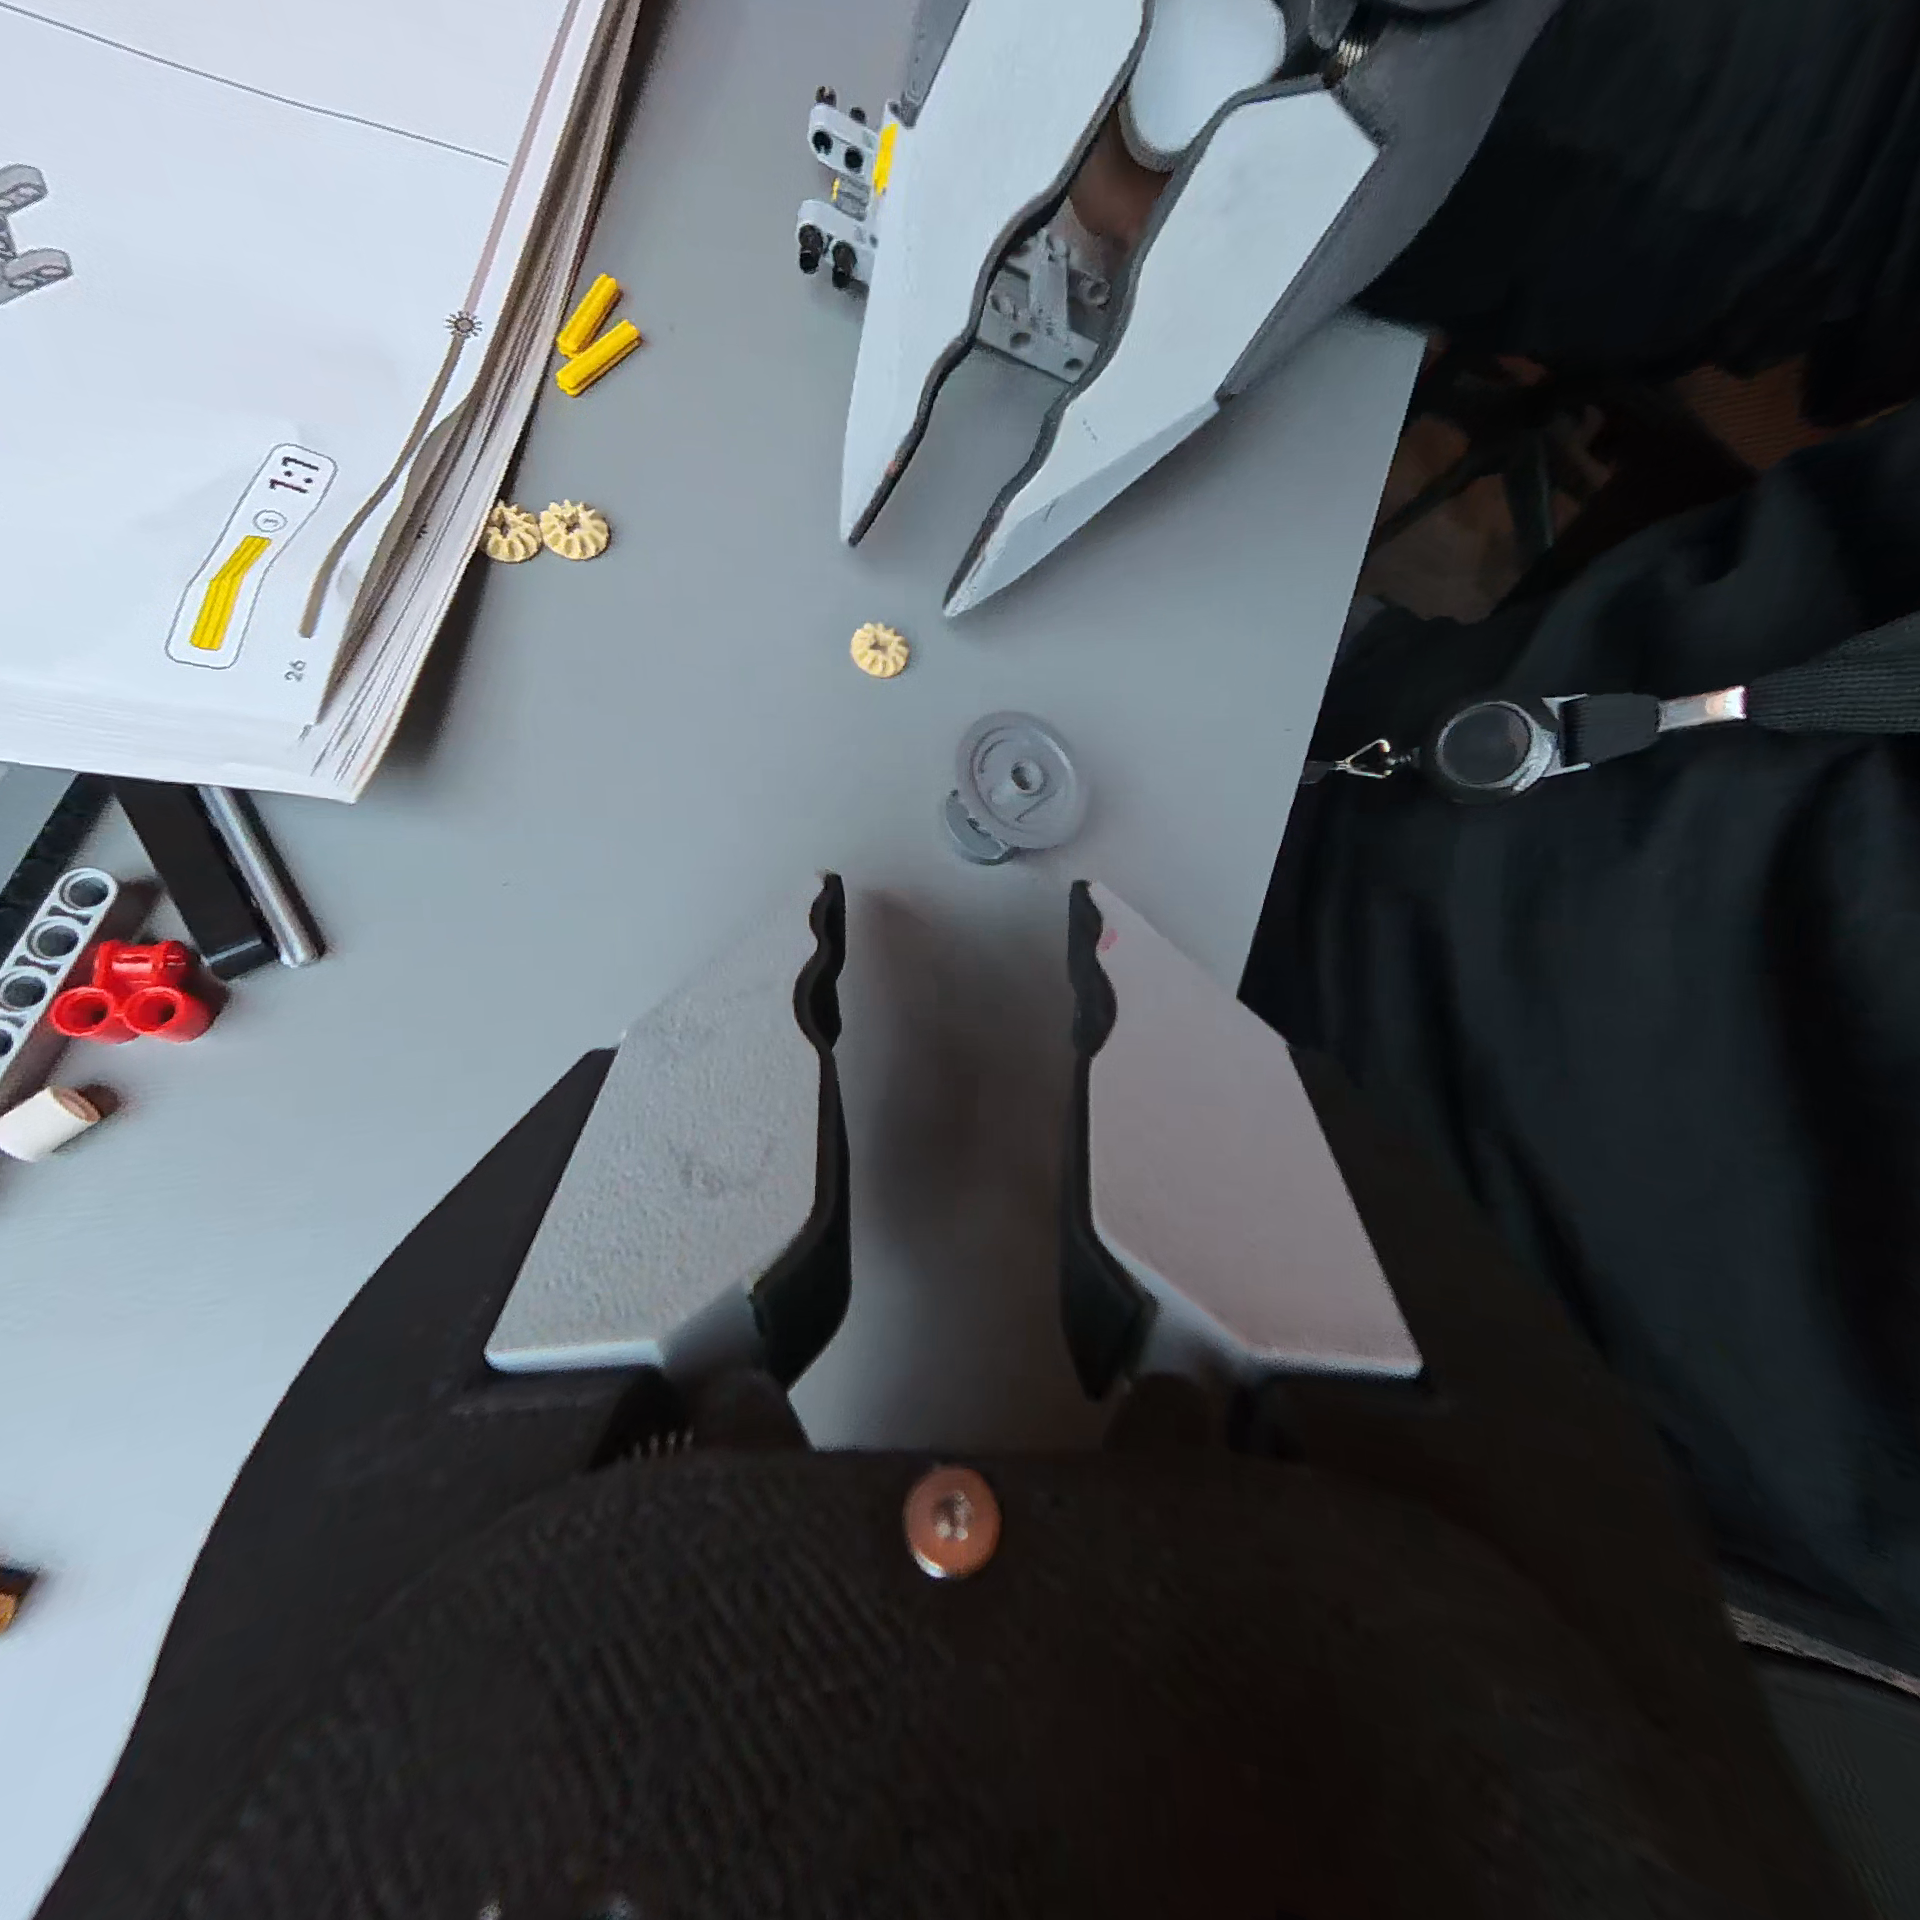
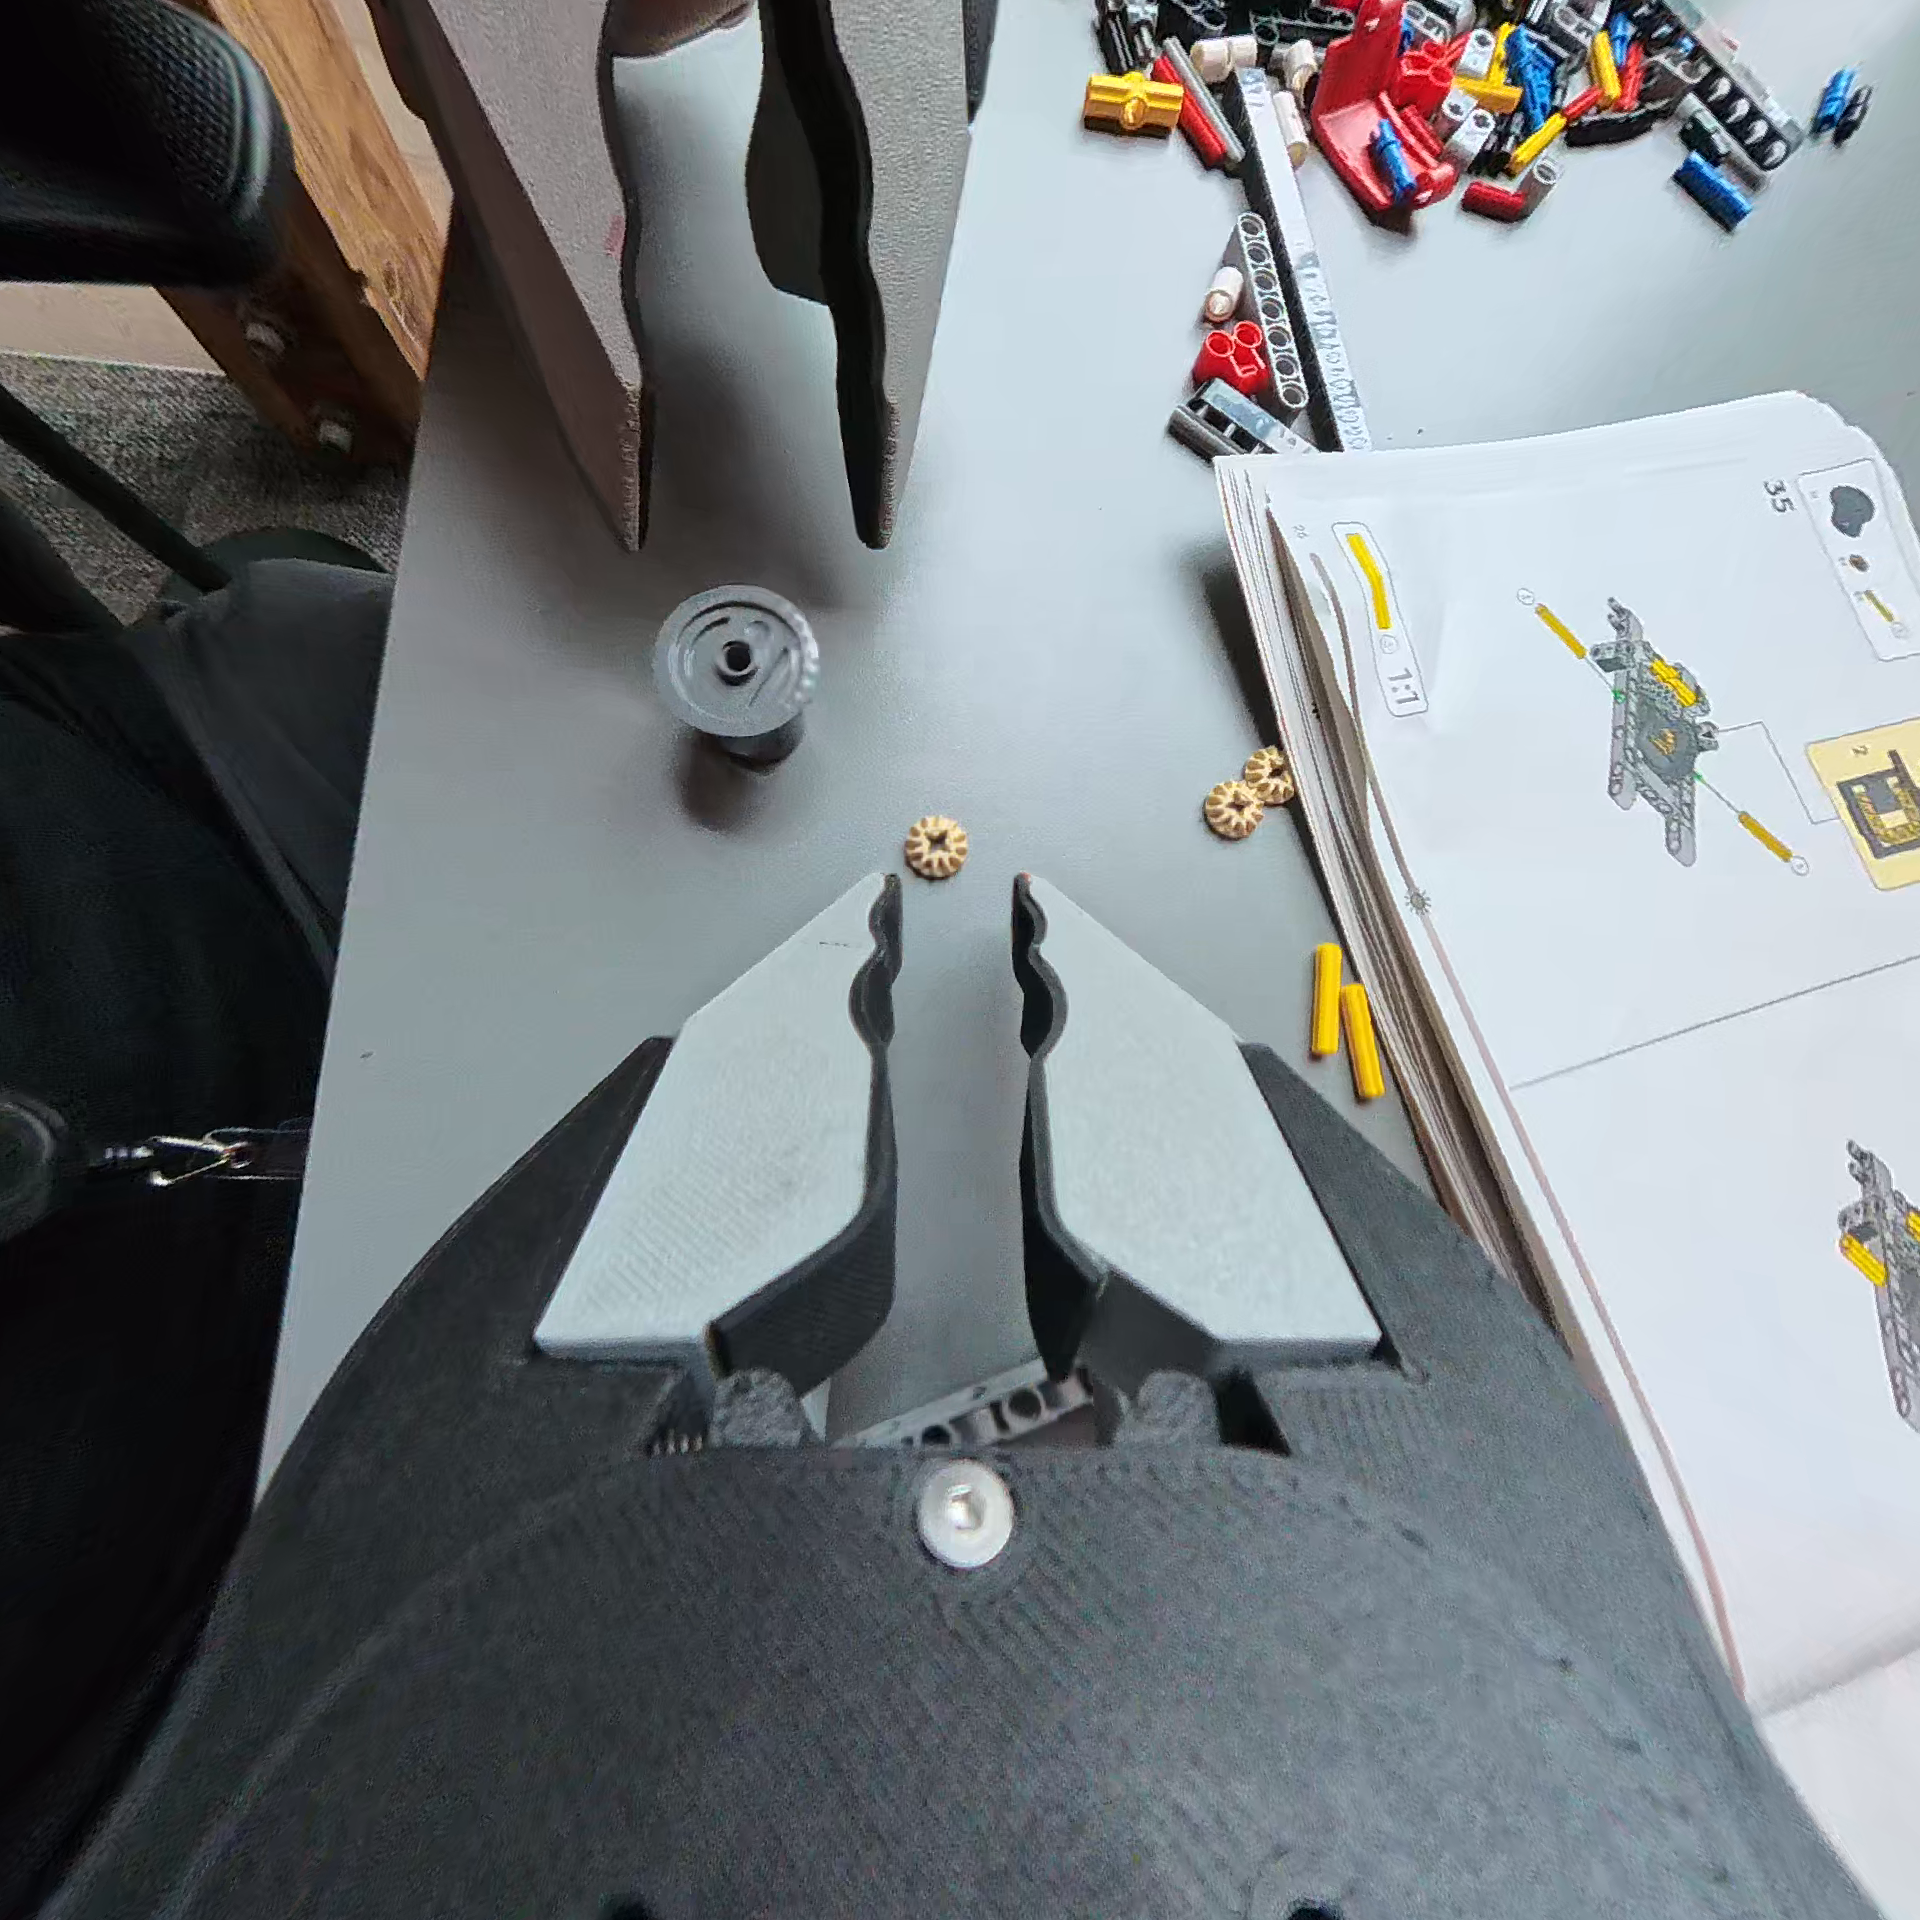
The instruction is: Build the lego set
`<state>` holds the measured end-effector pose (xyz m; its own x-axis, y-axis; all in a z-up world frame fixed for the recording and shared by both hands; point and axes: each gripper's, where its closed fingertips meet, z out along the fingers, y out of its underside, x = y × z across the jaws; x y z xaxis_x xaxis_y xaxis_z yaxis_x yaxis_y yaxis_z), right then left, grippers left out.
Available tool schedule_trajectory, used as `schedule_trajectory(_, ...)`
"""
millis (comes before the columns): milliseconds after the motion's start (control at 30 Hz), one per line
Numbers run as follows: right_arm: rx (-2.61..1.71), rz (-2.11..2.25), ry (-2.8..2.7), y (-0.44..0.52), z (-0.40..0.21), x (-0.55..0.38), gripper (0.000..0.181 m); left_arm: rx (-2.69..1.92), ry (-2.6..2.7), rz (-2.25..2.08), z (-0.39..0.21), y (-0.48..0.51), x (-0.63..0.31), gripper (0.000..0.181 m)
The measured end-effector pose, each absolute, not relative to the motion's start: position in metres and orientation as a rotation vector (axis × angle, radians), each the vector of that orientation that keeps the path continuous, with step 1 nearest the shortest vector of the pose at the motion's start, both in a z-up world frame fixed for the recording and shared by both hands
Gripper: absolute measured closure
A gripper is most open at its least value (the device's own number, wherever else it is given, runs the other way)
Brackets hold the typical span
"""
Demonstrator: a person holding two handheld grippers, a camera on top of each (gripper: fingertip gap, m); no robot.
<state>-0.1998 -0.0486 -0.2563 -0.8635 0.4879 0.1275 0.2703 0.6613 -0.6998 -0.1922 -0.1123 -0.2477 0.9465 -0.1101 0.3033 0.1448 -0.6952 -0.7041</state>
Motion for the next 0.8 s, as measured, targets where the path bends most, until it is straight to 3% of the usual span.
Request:
schedule_trajectory(333,-0.67,1.019,-2.616,-0.057,-0.266,-0.201,0.159,-2.306,0.034,-0.428,-0.249,-0.092,-0.172,0.141)
schedule_trajectory(500,-0.643,1.034,-2.628,-0.062,-0.267,-0.203,0.173,-2.319,0.012,-0.429,-0.259,-0.089,-0.172,0.154)
schedule_trajectory(800,-0.512,1.079,-2.491,-0.06,-0.245,-0.201,0.173,-2.231,-0.082,-0.419,-0.237,-0.096,-0.182,0.144)
